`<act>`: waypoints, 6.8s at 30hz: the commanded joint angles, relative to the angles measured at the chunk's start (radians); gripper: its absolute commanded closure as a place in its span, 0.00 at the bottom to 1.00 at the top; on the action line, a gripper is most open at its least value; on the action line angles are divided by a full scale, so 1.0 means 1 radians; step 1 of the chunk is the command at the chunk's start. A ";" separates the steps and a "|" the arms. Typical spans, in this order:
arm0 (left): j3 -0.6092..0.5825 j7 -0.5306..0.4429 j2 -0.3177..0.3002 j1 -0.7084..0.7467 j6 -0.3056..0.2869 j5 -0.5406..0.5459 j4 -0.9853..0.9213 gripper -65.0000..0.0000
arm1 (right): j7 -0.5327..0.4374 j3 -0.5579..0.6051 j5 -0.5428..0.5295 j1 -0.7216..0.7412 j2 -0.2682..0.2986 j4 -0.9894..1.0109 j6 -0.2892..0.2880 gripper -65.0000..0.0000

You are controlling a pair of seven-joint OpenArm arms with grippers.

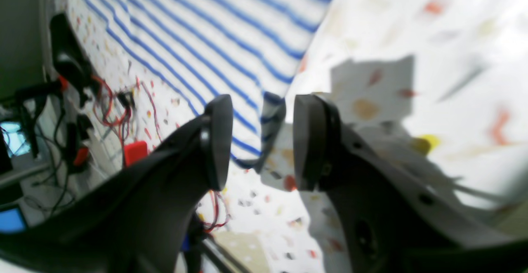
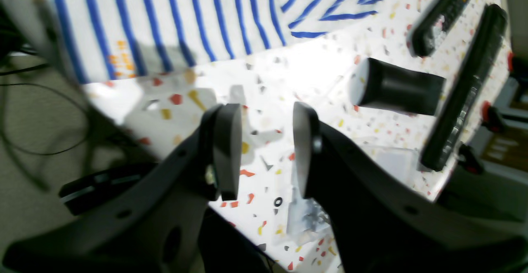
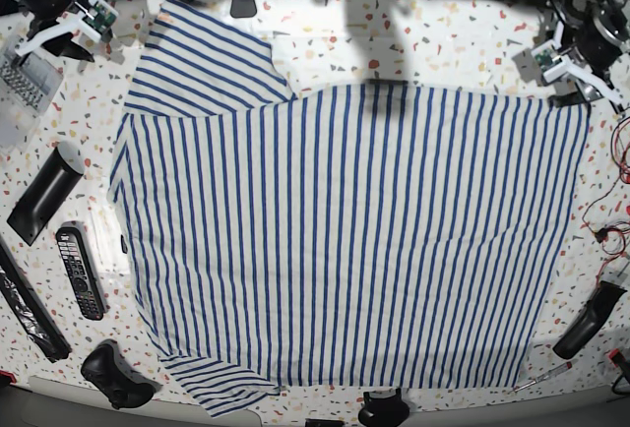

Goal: Layout the t-shirt on the table in an organized manner, then fold the t-shirt properly
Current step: 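Move both grippers down toward the shirt's shoulder corners, then grasp the shirt's shoulder edges with both grippers, then pull the grasped shoulder edges away from the hem with both grippers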

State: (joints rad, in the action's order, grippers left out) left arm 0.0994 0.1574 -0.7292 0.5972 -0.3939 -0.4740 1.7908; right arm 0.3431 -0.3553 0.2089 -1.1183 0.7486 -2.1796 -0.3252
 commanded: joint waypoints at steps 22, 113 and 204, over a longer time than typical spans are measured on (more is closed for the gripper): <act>-0.261 -0.027 -0.072 -0.323 0.026 -0.057 -0.367 0.66 | 0.077 -0.008 -0.006 0.066 0.007 -0.015 0.019 0.69; -0.260 -0.080 -0.066 -0.317 -0.029 -0.060 -0.391 1.00 | 0.038 0.848 0.525 0.710 0.063 0.411 -0.101 0.82; 0.029 -0.192 0.003 -0.351 -0.019 0.233 -0.376 1.00 | 0.108 0.473 0.172 0.658 0.024 0.280 0.114 1.00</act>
State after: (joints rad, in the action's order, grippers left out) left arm 0.1169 -0.0280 -0.6987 0.2581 -0.4339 -0.2417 1.4036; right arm 0.4522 0.1291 0.3664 -0.4675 0.7559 -1.8893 -0.2283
